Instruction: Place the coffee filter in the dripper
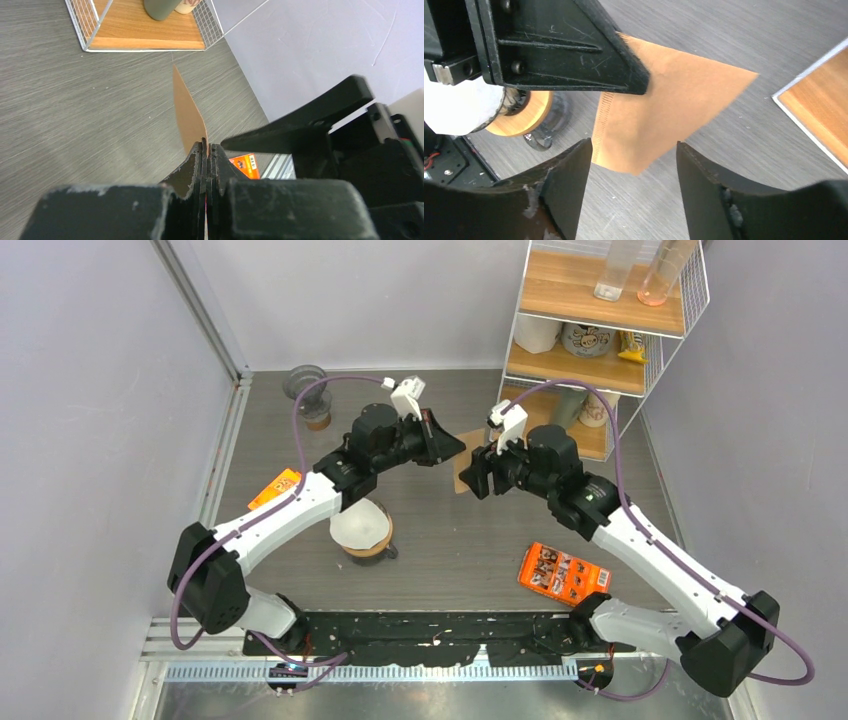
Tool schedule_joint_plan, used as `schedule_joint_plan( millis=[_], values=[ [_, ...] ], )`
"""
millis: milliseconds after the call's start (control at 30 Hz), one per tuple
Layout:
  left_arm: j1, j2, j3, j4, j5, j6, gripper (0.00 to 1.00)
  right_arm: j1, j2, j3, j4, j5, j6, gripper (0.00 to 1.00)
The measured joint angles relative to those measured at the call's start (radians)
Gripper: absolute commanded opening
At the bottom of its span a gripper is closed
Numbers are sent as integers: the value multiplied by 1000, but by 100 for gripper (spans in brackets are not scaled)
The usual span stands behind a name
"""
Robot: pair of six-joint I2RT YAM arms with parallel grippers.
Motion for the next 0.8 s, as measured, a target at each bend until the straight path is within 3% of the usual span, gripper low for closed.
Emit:
schedule_joint_plan(
  millis=[33, 100, 233, 367, 567, 800],
  values=[
    [0, 0, 0, 0, 2, 9, 0, 0, -12, -1, -1, 12, 9, 88],
    [0, -4, 0, 1, 11, 32, 0, 0, -40, -6, 0, 47, 33, 98],
    [10, -41, -19, 17, 66, 92, 0, -9, -140, -59, 17, 159, 124, 96],
    [23, -122, -55, 38, 128, 170, 0, -73, -237, -156, 84, 176, 223, 95],
    [36, -274, -133, 98, 237, 275, 0, -281, -279, -378, 402, -146, 402, 97],
    [36, -318, -164, 183, 412, 297, 0, -306, -224, -442, 784, -505, 517, 98]
  ],
)
